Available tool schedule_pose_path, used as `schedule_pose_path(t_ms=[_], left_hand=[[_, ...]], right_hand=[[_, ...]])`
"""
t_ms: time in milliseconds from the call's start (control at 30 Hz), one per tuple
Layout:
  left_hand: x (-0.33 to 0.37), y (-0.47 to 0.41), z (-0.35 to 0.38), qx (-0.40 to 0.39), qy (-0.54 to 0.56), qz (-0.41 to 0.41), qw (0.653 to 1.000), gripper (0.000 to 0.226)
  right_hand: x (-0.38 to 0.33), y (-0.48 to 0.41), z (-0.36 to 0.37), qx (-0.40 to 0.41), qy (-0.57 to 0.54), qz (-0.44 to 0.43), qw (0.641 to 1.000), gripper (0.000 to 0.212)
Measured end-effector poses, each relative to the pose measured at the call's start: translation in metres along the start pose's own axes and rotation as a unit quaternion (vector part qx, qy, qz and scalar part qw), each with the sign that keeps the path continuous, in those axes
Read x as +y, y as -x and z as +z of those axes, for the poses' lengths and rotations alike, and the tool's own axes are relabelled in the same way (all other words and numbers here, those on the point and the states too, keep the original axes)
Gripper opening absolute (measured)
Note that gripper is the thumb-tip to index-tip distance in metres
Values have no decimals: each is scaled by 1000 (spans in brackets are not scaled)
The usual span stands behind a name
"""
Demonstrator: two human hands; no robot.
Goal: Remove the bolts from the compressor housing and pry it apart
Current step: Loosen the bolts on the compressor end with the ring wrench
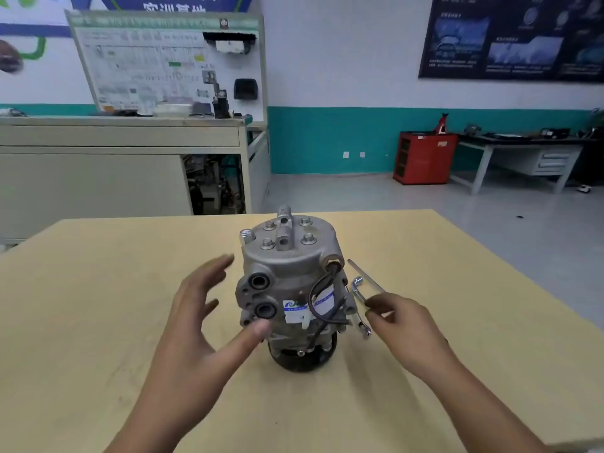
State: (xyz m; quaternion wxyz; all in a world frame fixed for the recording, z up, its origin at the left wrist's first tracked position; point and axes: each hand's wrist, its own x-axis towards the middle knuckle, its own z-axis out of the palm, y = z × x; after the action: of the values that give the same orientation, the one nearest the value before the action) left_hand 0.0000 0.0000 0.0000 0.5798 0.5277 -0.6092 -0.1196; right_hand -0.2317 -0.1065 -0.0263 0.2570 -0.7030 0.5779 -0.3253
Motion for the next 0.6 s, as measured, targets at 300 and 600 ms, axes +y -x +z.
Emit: schedule_pose_path(t_ms=[300,600], left_hand=[[-14,-59,22,-84,99,-49,990,99],[-19,-69,27,-112,138,-59,982,93]], right_hand=[[8,-58,39,-95,283,57,953,36],[10,-86,40,-147,273,68,948,11]])
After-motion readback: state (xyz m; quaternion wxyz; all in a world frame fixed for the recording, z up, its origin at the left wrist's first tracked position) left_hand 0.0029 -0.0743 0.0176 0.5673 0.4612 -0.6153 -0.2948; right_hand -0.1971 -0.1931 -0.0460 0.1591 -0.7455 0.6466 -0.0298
